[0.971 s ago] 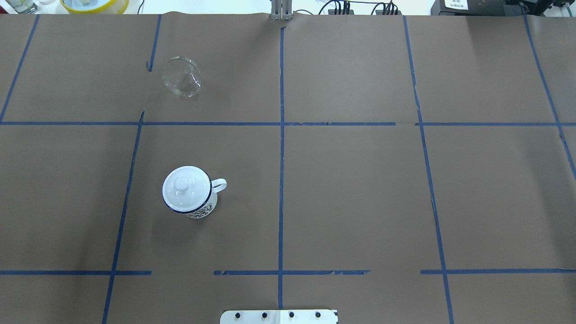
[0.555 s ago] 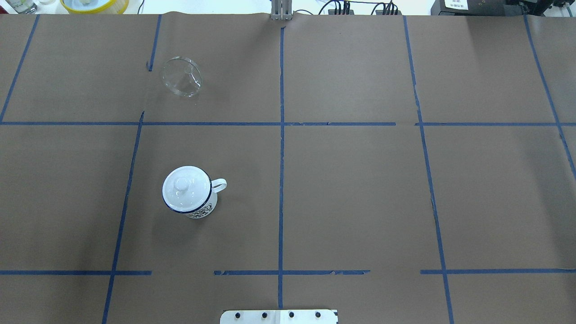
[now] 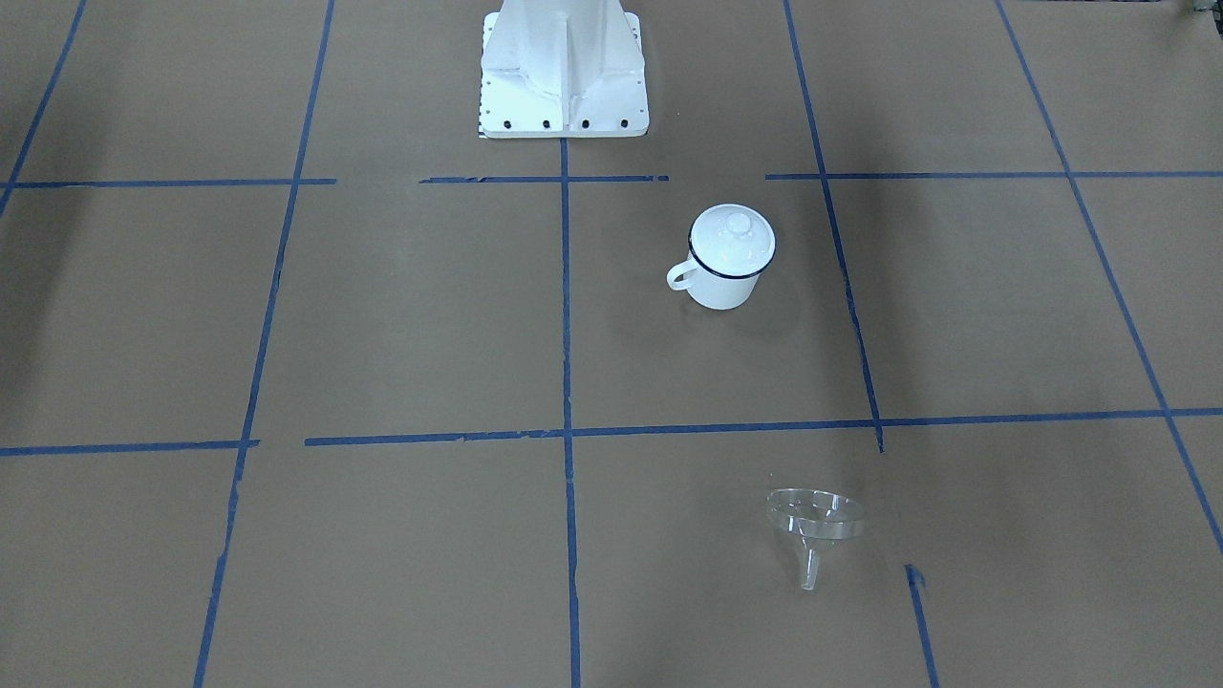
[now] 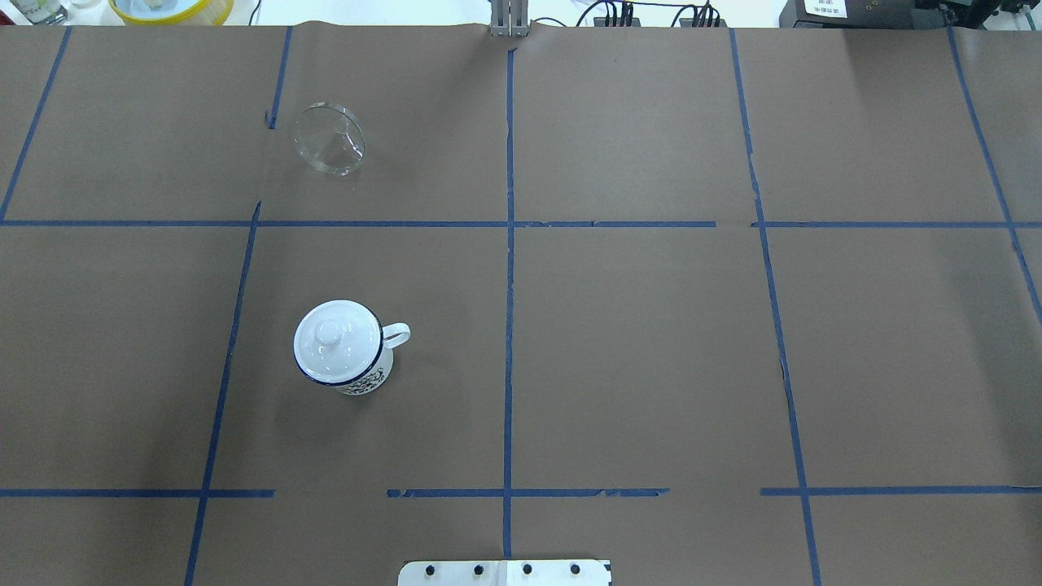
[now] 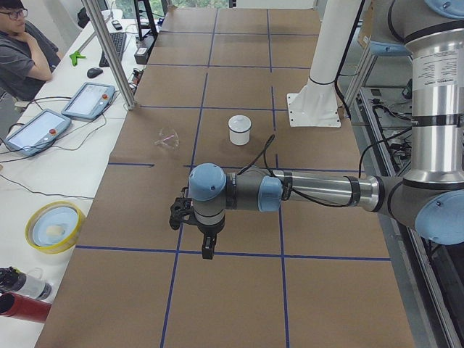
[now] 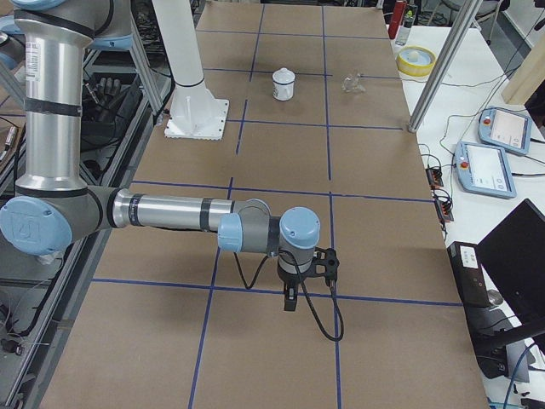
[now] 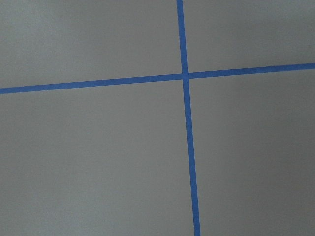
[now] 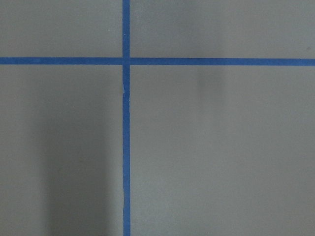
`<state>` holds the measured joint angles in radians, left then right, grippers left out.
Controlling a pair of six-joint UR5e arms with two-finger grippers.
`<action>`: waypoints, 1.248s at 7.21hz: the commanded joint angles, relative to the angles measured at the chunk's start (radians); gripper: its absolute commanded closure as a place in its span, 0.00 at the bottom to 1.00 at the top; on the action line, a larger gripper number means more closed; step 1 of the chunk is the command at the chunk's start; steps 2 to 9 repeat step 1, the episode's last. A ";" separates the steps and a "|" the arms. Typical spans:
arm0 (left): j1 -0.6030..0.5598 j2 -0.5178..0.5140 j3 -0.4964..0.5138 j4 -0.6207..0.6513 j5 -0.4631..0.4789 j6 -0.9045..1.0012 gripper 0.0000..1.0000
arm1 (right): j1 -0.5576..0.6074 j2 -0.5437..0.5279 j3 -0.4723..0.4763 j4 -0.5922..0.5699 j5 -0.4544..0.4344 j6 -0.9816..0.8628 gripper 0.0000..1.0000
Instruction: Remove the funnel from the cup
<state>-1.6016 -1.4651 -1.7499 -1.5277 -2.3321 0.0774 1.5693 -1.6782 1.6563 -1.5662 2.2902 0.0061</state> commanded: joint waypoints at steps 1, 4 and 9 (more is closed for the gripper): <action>0.000 0.005 0.000 0.001 0.000 0.001 0.00 | 0.000 0.000 0.000 0.000 0.000 0.000 0.00; 0.000 0.005 0.000 0.001 0.000 0.001 0.00 | 0.000 0.000 0.000 0.000 0.000 0.000 0.00; 0.000 0.005 0.000 0.001 0.000 0.001 0.00 | 0.000 0.000 0.000 0.000 0.000 0.000 0.00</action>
